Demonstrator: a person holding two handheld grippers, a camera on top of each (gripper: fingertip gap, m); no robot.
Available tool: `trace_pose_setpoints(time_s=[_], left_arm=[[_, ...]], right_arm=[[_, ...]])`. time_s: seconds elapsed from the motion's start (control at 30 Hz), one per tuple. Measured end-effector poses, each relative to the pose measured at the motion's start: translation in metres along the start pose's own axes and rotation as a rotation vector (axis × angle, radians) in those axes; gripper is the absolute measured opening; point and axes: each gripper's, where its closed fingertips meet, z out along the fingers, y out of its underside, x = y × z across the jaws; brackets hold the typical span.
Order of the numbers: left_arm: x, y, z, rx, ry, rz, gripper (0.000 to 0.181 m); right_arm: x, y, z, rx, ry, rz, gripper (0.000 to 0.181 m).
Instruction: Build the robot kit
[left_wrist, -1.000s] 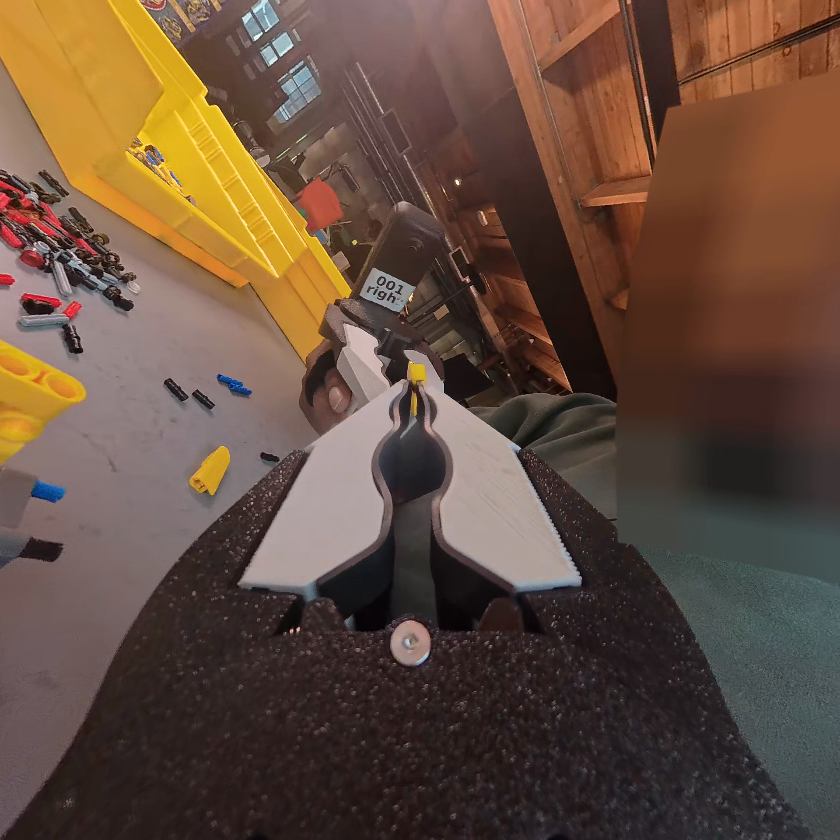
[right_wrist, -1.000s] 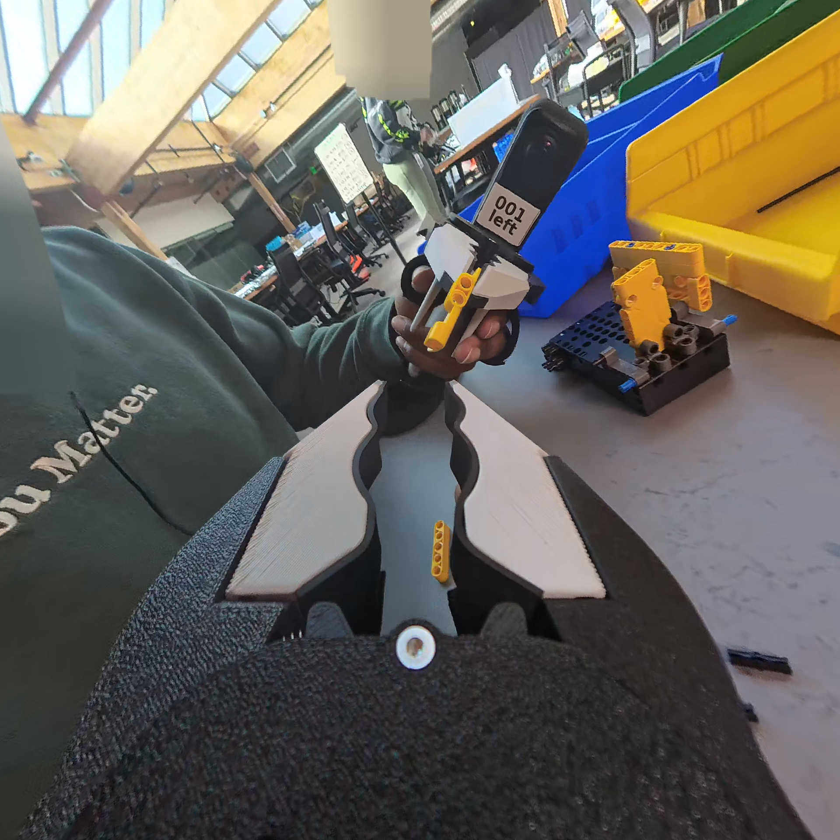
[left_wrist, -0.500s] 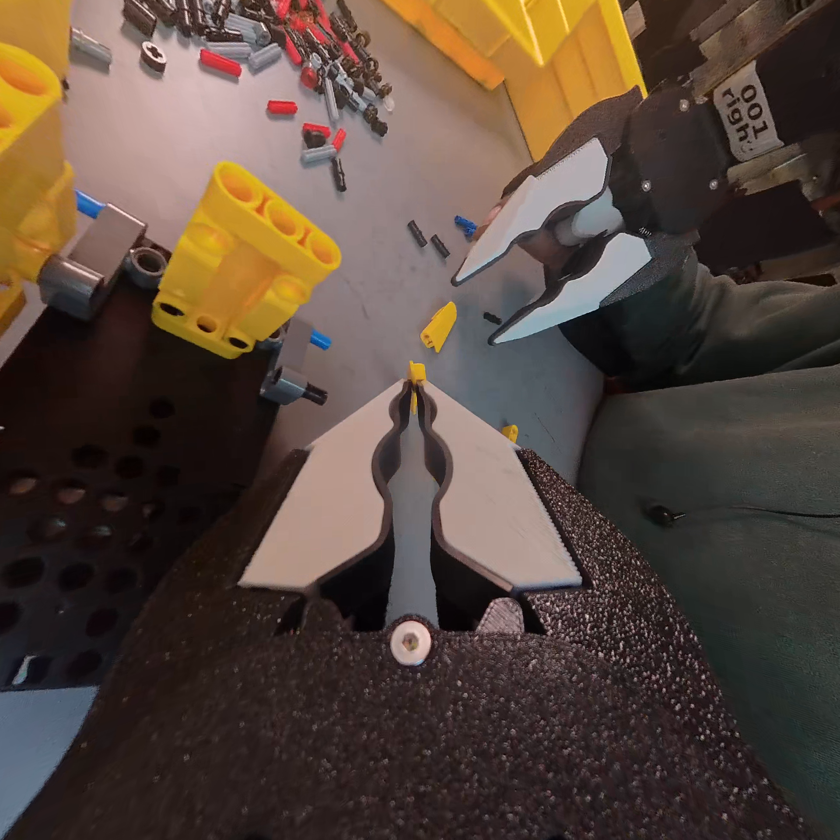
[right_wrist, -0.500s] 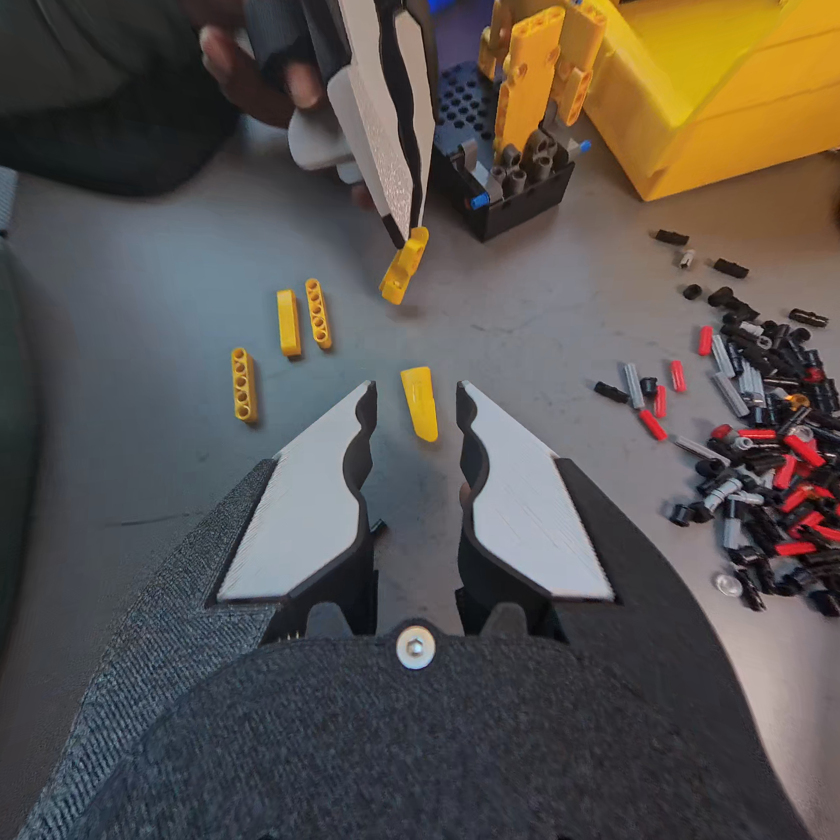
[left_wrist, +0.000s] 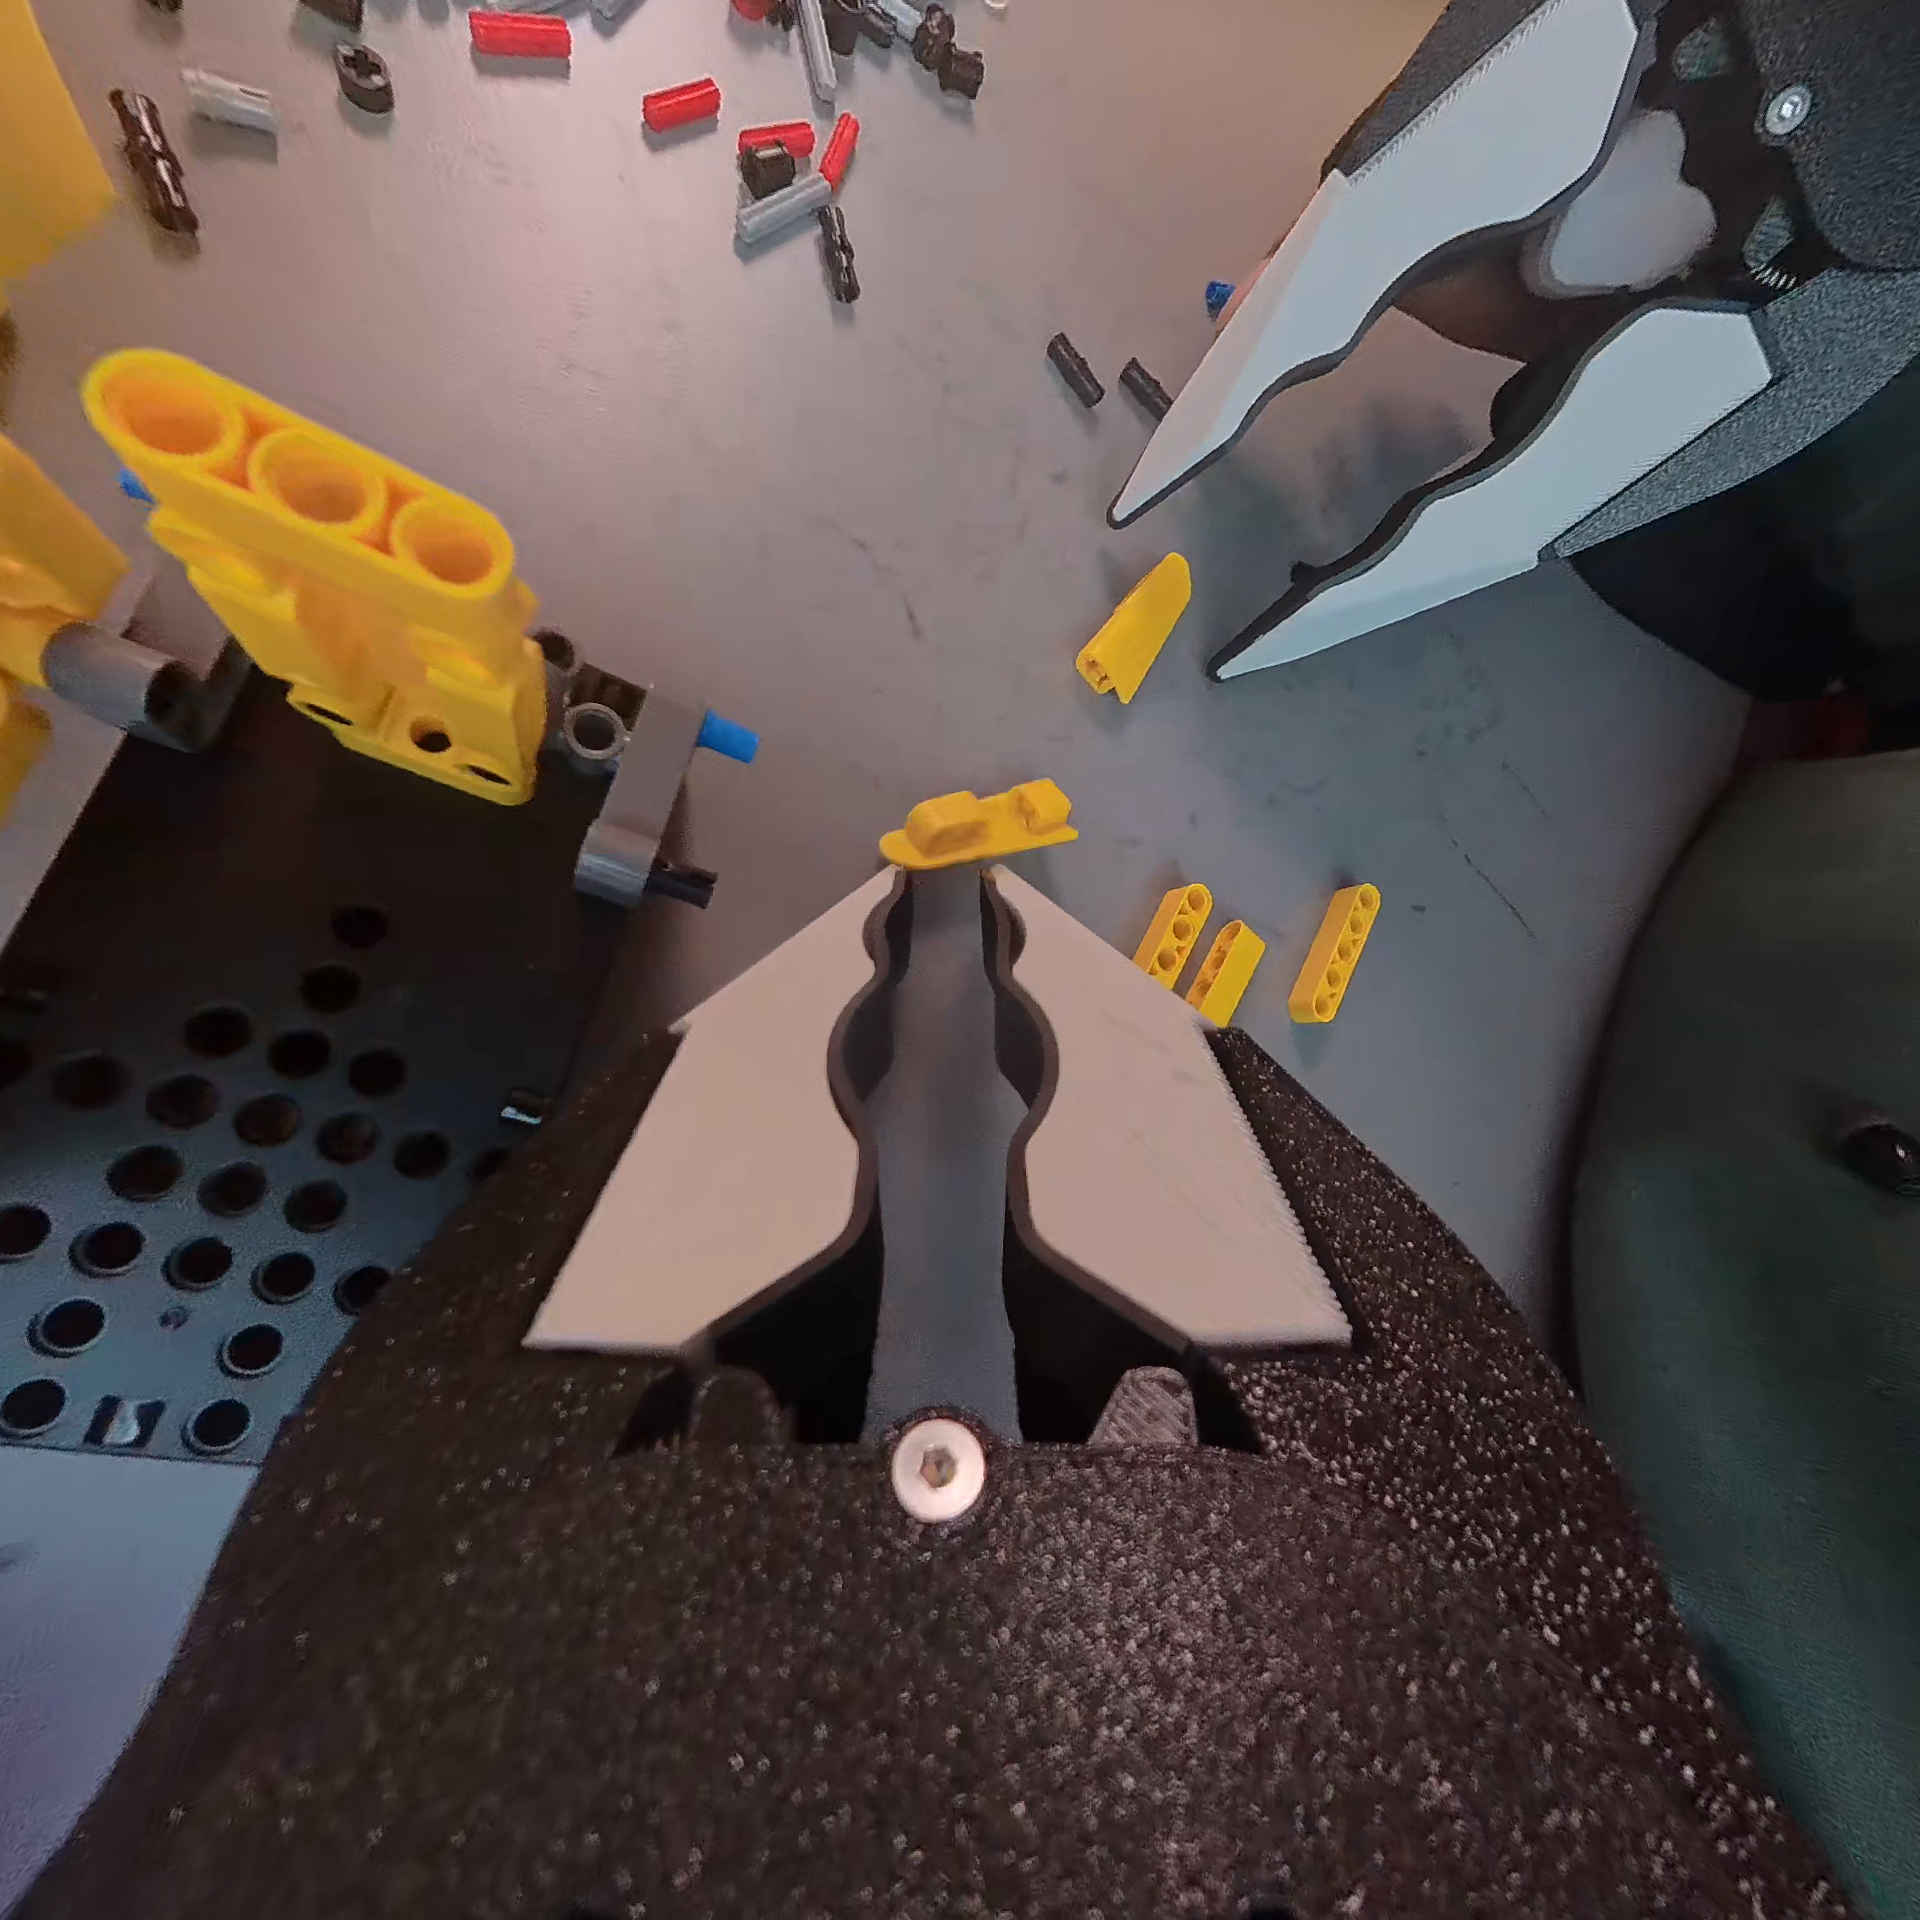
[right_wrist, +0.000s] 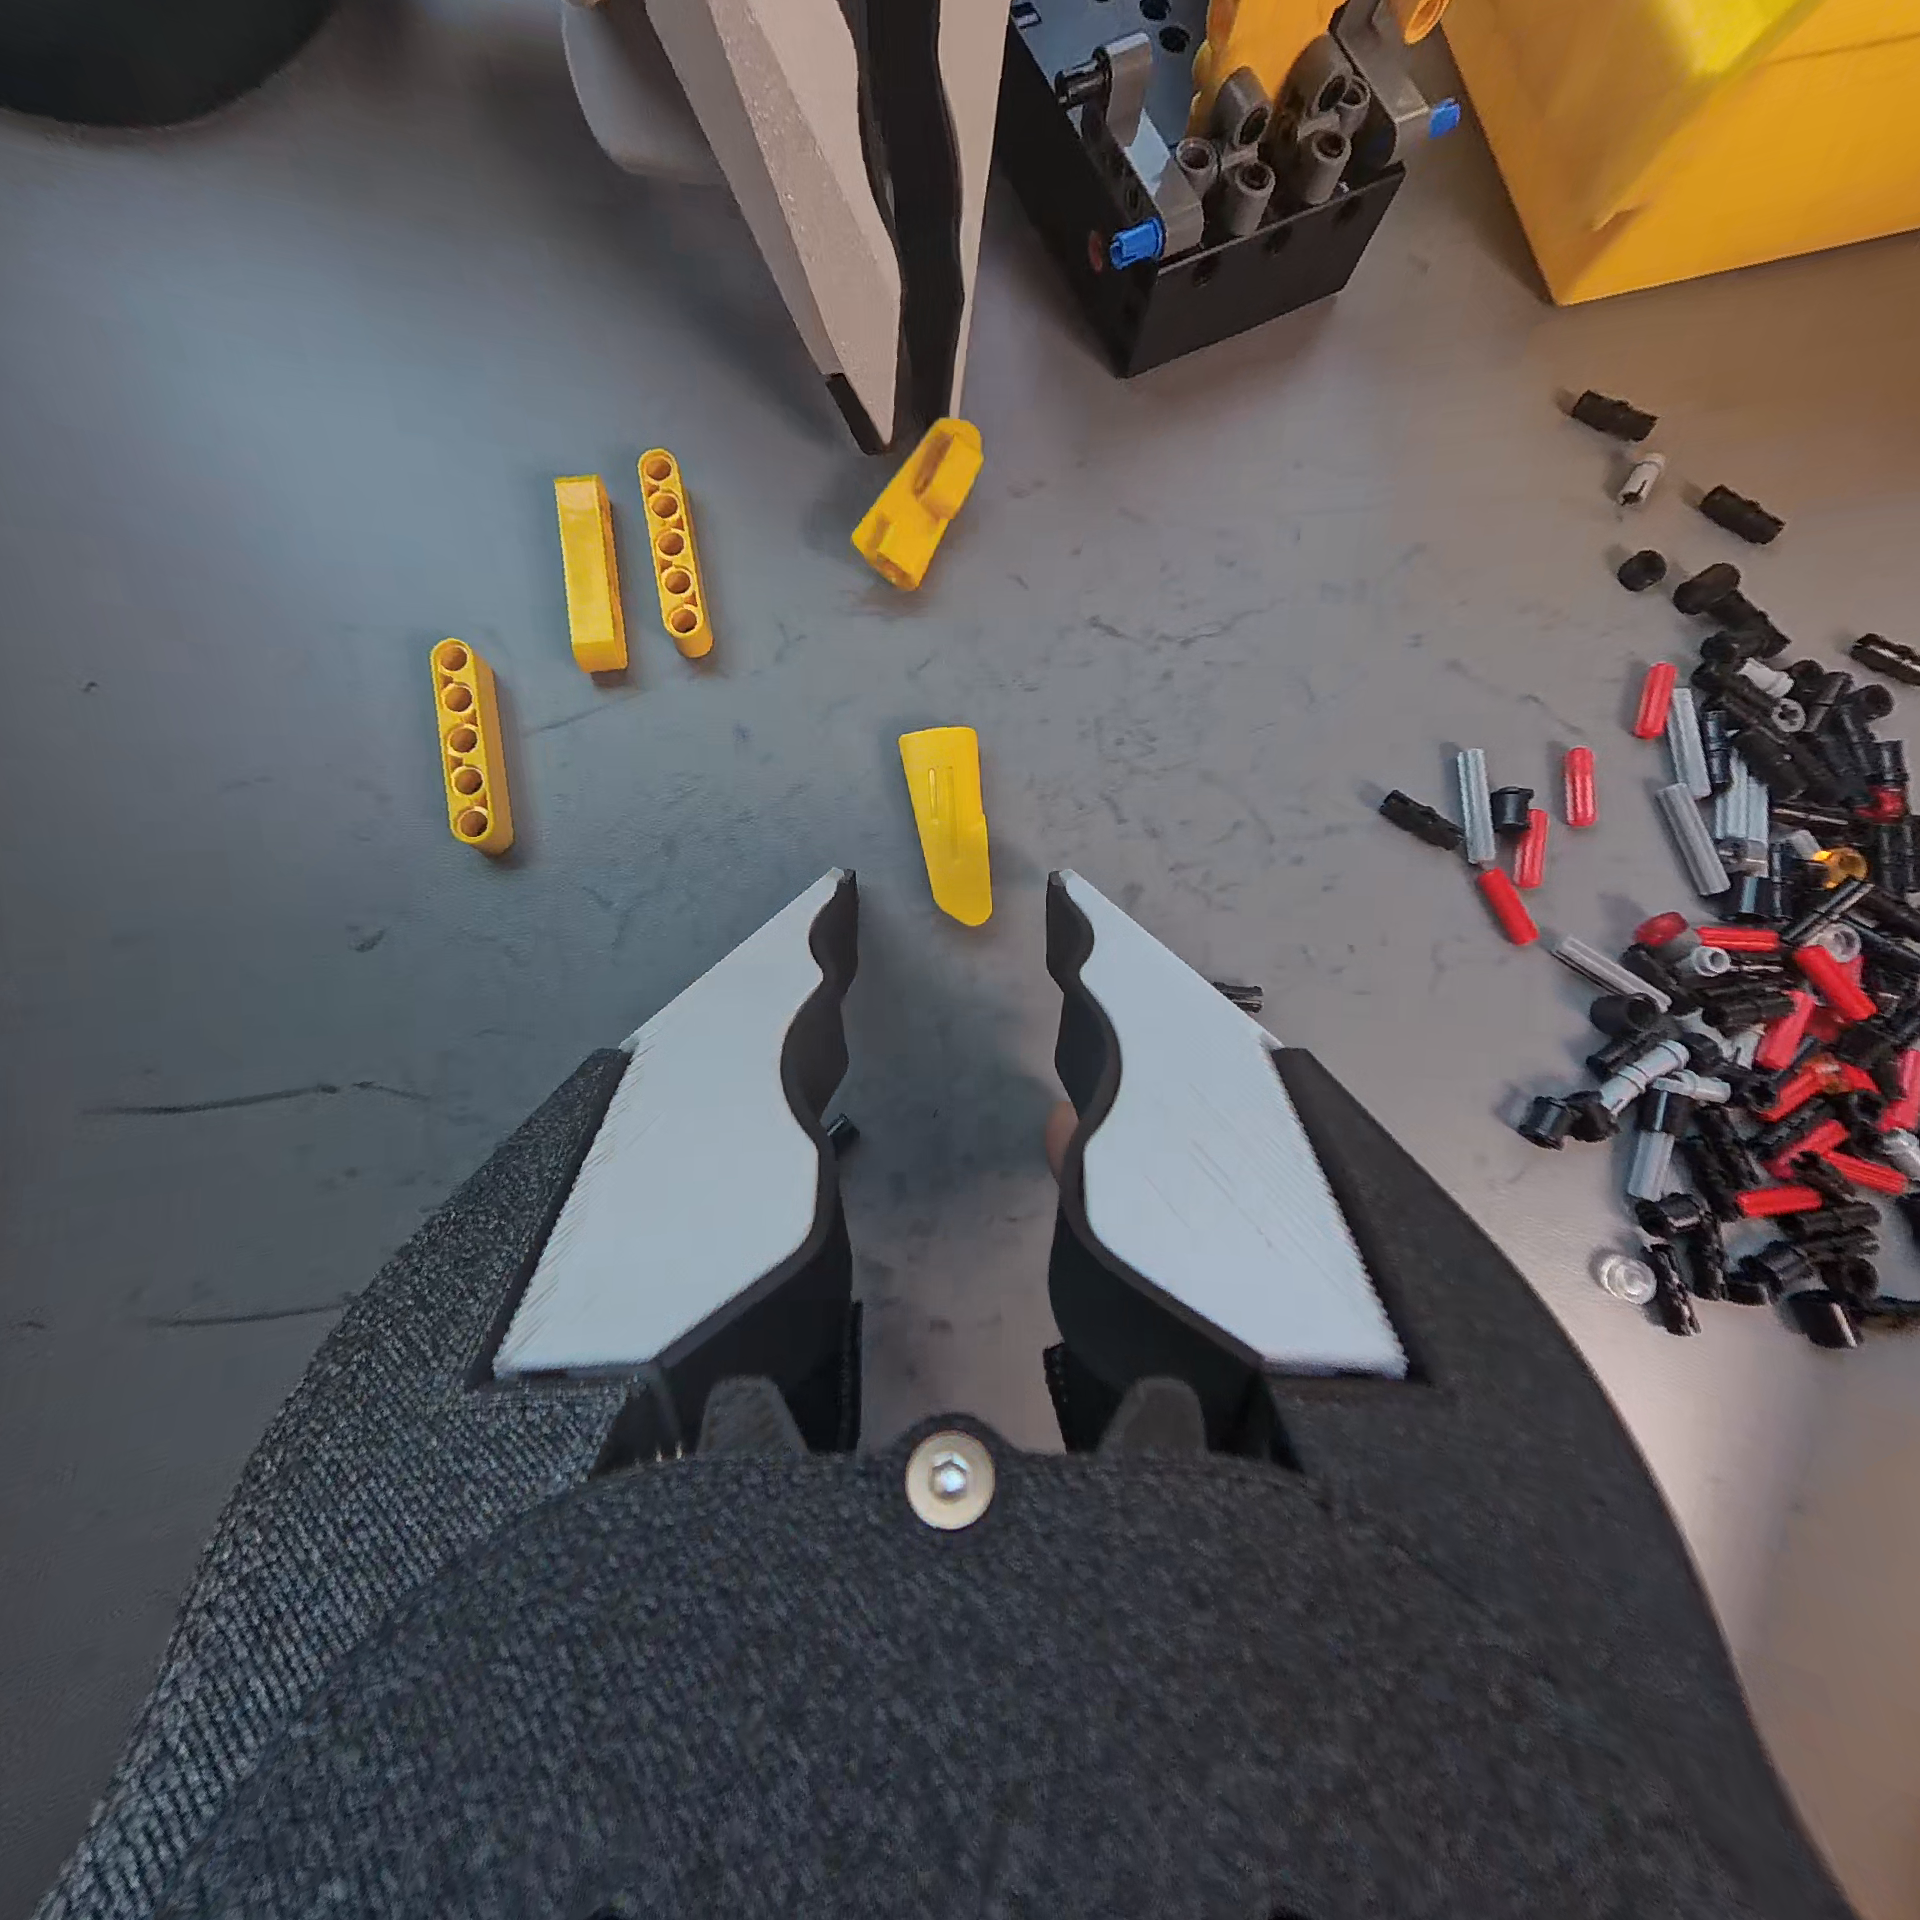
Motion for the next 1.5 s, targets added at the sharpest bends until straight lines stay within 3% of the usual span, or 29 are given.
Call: trace_pose_setpoints(time_s=[0.2,0.33,0.4,0.6,0.67,0.9,1.07,1.23,1.33,1.5], left_arm=[[0.007,-0.010,-0.010,0.054,-0.021,0.098,0.019],[0.023,-0.021,-0.011,0.122,-0.011,0.254,0.018],[0.033,-0.023,-0.005,0.138,-0.017,0.354,0.019],[0.062,-0.027,0.011,0.175,-0.125,0.719,0.024],[0.059,-0.030,0.011,0.182,-0.170,0.746,0.011],[0.073,-0.041,0.001,0.269,-0.010,0.552,0.008],[0.078,-0.055,-0.013,0.373,0.244,0.205,0.000],[0.079,-0.065,-0.023,0.433,0.524,-0.138,0.000],[0.075,-0.073,-0.029,0.479,0.641,-0.313,0.000],[0.066,-0.078,-0.032,0.514,0.713,-0.469,0.000]], right_arm=[[-0.001,-0.001,0.001,-0.010,-0.015,0.007,0.030],[0.006,-0.001,0.003,-0.009,0.001,0.029,0.011],[0.005,-0.002,0.003,-0.003,-0.021,0.040,0.011],[-0.021,-0.031,-0.018,0.171,-0.318,0.260,0.011],[-0.024,-0.032,-0.020,0.186,-0.350,0.286,0.011],[-0.020,-0.052,-0.048,0.360,-0.508,0.445,0.011],[-0.010,-0.070,-0.061,0.521,-0.591,0.593,0.002],[-0.003,-0.077,-0.063,0.590,-0.571,0.606,0.004],[0.005,-0.078,-0.064,0.617,-0.475,0.537,0.015],[0.016,-0.079,-0.058,0.599,-0.080,0.171,0.019]])
